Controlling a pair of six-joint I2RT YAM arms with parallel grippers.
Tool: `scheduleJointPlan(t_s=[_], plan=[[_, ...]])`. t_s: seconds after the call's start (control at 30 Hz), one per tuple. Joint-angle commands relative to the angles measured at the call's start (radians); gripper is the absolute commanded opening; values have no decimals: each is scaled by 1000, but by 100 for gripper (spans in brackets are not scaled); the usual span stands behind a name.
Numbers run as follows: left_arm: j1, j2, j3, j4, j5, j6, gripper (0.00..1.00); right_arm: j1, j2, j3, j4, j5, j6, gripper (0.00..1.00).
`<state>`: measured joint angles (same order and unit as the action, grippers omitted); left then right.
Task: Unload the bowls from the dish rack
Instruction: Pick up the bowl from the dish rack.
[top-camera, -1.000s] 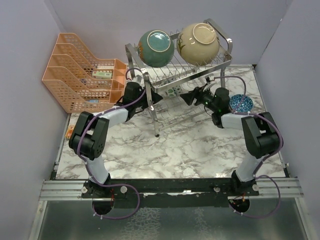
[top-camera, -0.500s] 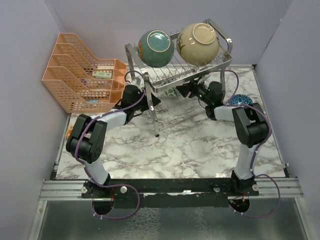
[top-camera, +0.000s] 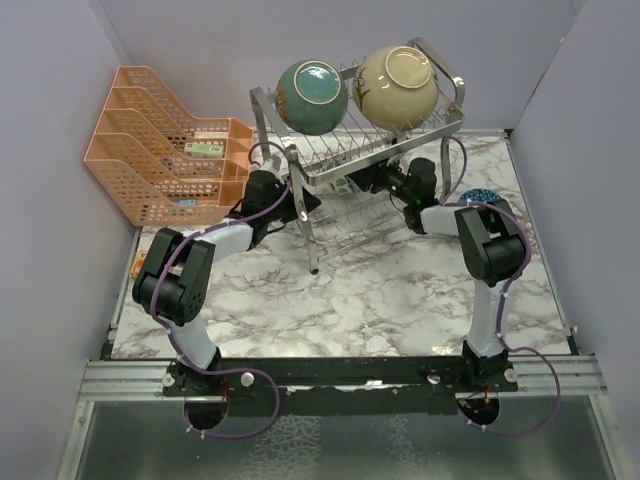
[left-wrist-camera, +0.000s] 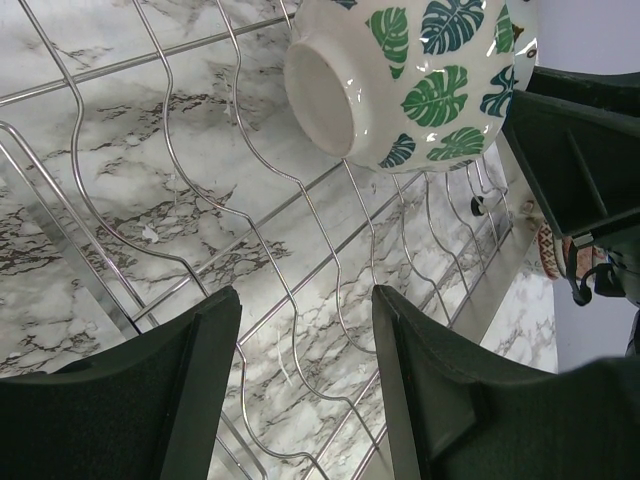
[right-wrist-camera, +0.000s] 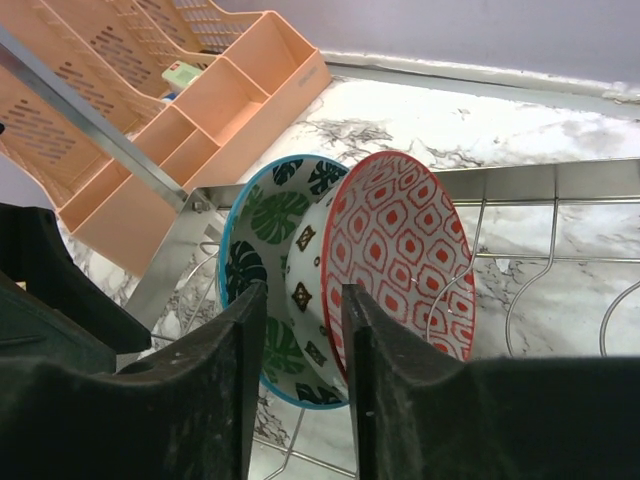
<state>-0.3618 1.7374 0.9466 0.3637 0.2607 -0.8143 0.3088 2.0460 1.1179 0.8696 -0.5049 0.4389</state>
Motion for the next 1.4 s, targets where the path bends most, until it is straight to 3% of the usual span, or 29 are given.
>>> scheduleJointPlan(t_s=[0.0,0.07,0.2,0.33,0.57,1.0,1.37], plan=[[8,25,-15,-35,-26,20,58,7,26,42,-7,-56,-7,34],[9,26,-17,-35,-22,24,58,7,30,50,-13,-75,-7,31],[8,27,-19,-34,-16,27,58,7,52,52,18,-84,36,10],[10,25,-19,-38,-10,31,58,7,63,46,55,-81,69,1],[13,35,-5,-45,5,36,58,6,49,10,169,-76,110,1],[27,22,-19,-50,14,47,58,4,68,-1,426,-212,190,1],[34,29,-15,-43,33,41,58,0,-14,-50,353,-160,98,1]])
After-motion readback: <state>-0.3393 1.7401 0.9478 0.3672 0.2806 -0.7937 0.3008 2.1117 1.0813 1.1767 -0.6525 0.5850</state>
